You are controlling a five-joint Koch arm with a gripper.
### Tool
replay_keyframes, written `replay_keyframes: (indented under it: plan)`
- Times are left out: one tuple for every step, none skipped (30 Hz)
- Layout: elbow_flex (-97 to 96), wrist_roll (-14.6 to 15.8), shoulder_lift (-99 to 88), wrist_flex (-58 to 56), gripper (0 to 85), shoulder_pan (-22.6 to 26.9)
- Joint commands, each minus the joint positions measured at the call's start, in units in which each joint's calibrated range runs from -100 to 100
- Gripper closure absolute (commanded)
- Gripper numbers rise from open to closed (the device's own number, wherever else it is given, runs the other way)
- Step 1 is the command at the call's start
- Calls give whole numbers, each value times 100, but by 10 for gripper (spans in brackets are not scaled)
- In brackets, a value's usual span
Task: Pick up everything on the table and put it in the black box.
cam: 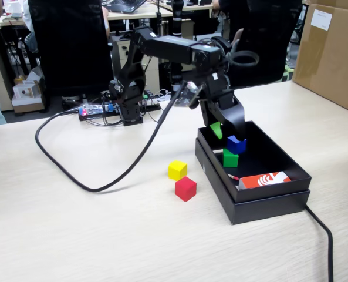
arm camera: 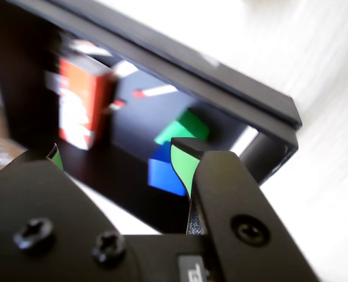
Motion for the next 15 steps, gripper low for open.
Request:
replay_keyframes:
  plan:
    - [-129, -249, -1177, -22, 462, -249]
    - [-292, -303, -1349, -22, 462, -327]
    - [-482, -352, -1498, -22, 460, -400]
    - [-682, -400, -1636, -22, 444, -469]
    - [-890, -449, -1751, -22, 427, -527]
    - [-1090, -493, -1854, -22, 419, -591]
    - [-1280, -523, -1900, -22, 414, -635]
    - [-1452, -562, -1923, -22, 414, -669]
    - [-1625, -591, -1923, -22, 412, -689]
    - [-1770, -630, -1911, -13, 414, -713]
    - [-1969, -684, -1797, -4, 412, -742]
    - [-2033, -703, -1705, 4, 412, -747]
    - [-2051, -723, -1556, 4, 412, -757]
    - [-2051, -733, -1418, 4, 412, -757]
    - [-2023, -767, -1166, 4, 412, -762]
